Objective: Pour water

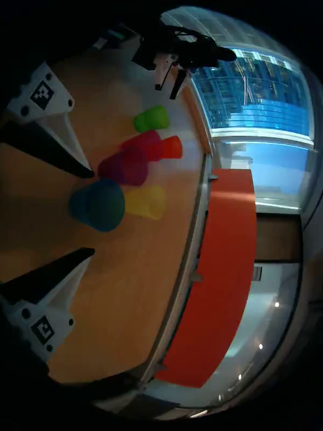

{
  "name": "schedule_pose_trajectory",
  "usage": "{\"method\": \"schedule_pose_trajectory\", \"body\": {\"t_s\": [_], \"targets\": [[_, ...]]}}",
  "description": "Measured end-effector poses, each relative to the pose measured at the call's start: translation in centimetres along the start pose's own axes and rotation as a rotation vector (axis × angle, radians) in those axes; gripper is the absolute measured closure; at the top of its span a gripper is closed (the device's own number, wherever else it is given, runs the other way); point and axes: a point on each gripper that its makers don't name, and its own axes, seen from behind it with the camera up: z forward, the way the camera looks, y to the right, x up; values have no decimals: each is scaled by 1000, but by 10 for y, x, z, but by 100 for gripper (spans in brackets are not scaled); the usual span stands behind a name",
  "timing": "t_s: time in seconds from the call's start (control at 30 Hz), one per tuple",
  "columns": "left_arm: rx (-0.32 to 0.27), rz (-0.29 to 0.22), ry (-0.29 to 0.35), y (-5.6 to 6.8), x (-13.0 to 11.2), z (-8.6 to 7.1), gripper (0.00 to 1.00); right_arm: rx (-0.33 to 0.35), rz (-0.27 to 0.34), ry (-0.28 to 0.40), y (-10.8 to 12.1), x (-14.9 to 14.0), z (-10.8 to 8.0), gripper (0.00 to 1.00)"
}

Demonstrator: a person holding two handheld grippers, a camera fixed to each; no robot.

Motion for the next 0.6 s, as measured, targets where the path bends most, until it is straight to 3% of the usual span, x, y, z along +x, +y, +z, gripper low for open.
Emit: {"method": "schedule_pose_trajectory", "body": {"t_s": [0.3, 0.6], "targets": [[98, -7, 124, -15, 30, -19, 2, -65, 10, 114, 12, 30, -16, 0], [189, -6, 226, -29, 53, -33, 2, -203, 3, 265, 38, 67, -28, 0]]}}
